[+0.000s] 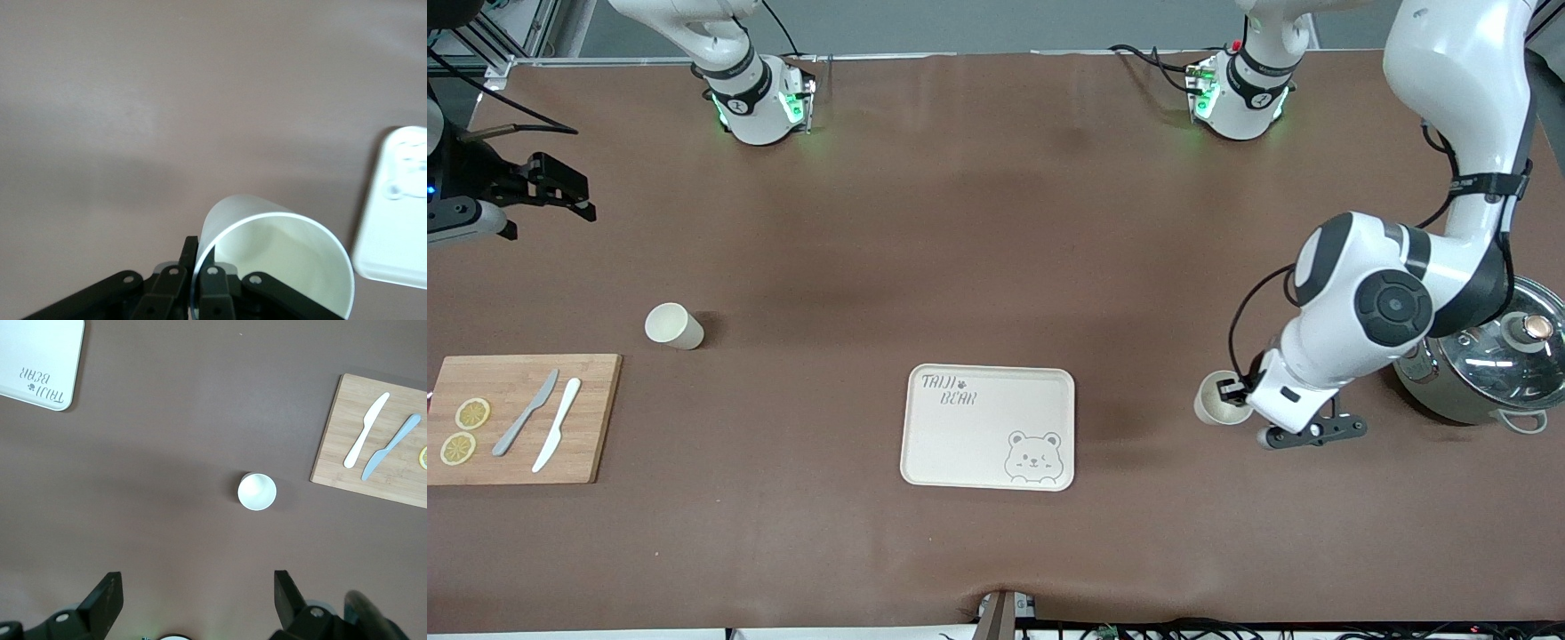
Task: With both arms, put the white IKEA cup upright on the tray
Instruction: 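Carry the cup with the left gripper onto the bear tray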
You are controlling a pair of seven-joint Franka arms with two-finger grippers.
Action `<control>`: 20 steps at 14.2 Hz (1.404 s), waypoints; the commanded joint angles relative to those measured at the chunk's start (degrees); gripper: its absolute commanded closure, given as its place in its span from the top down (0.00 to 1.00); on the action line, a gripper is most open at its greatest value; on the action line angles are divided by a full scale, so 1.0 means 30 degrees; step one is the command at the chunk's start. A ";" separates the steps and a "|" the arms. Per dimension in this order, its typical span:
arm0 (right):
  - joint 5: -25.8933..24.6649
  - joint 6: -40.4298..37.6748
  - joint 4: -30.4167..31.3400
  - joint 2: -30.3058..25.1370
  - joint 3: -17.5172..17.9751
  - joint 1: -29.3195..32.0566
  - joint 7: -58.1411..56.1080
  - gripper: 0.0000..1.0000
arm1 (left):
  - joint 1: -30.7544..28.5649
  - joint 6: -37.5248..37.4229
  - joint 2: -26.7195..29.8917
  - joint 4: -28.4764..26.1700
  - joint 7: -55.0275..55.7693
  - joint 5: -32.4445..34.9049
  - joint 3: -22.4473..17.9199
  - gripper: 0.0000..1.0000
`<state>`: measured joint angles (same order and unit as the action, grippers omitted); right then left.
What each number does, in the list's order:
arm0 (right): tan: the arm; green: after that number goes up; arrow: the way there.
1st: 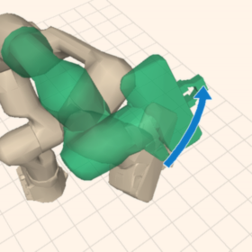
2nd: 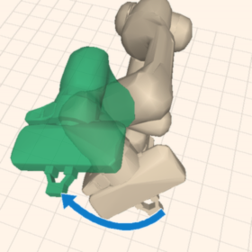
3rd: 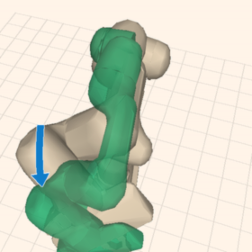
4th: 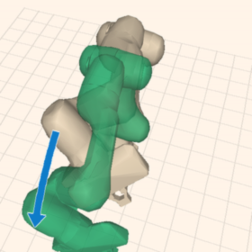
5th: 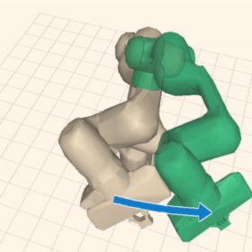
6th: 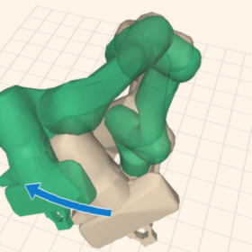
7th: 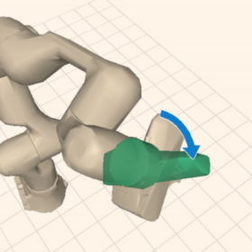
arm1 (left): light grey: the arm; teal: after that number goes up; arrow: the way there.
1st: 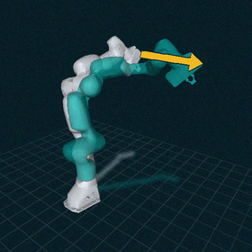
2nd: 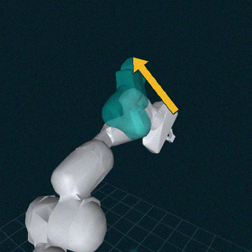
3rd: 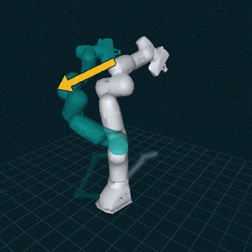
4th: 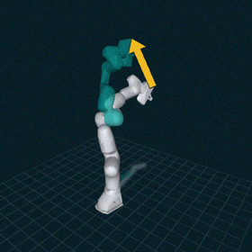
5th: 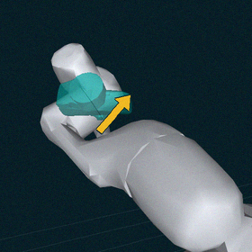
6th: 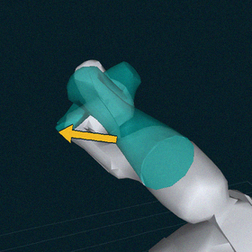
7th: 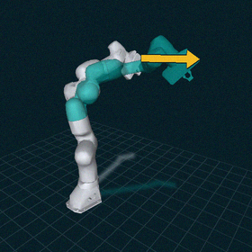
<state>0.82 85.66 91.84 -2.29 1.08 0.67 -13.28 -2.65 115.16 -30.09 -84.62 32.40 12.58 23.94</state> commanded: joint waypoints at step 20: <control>-0.0301 0.0070 -0.0524 0.0499 0.0020 0.0216 0.0004 1.00 | 0.8465 0.2597 -0.5084 0.5208 0.8593 -0.0970 -0.3608 0.00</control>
<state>0.53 86.05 91.70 -1.82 0.96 0.80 -13.28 18.47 121.43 -42.70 -71.60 56.73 10.31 17.22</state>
